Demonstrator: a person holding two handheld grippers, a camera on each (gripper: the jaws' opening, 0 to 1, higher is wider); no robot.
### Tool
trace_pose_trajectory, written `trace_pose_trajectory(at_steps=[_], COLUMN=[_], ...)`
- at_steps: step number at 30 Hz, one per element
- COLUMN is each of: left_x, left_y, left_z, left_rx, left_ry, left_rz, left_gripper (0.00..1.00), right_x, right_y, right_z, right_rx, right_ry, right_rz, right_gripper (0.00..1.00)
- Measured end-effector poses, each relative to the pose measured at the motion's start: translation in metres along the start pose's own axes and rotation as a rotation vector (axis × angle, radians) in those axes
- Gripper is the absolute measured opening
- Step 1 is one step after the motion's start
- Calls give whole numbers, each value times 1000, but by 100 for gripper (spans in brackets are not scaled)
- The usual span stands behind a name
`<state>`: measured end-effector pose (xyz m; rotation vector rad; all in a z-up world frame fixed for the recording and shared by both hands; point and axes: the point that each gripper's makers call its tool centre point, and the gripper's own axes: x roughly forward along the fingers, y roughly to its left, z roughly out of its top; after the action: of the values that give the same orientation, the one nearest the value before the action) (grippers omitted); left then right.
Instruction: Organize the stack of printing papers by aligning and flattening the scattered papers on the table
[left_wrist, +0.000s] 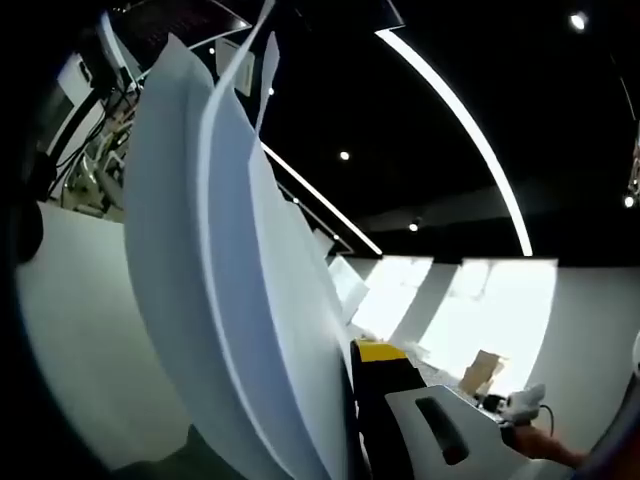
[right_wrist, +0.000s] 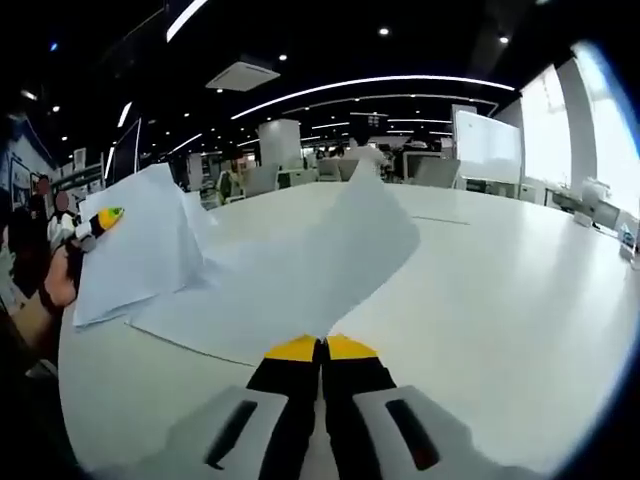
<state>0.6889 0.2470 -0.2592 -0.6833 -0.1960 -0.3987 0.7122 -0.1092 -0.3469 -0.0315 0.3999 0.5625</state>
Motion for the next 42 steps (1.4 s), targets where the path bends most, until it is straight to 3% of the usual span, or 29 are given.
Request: trace_pose_trajectory(at_steps=[23,42], left_x=[0,0], left_y=[0,1], left_z=[0,0], left_rx=[2,-2], left_ry=[4,5], left_rz=[1,-1], left_gripper=[10,10], right_x=[-2,-6], right_y=[-1,-6], right_z=[6,13], right_rx=[66,62], right_ry=[-29,-50], right_rz=[27,8], right_gripper=[0,0])
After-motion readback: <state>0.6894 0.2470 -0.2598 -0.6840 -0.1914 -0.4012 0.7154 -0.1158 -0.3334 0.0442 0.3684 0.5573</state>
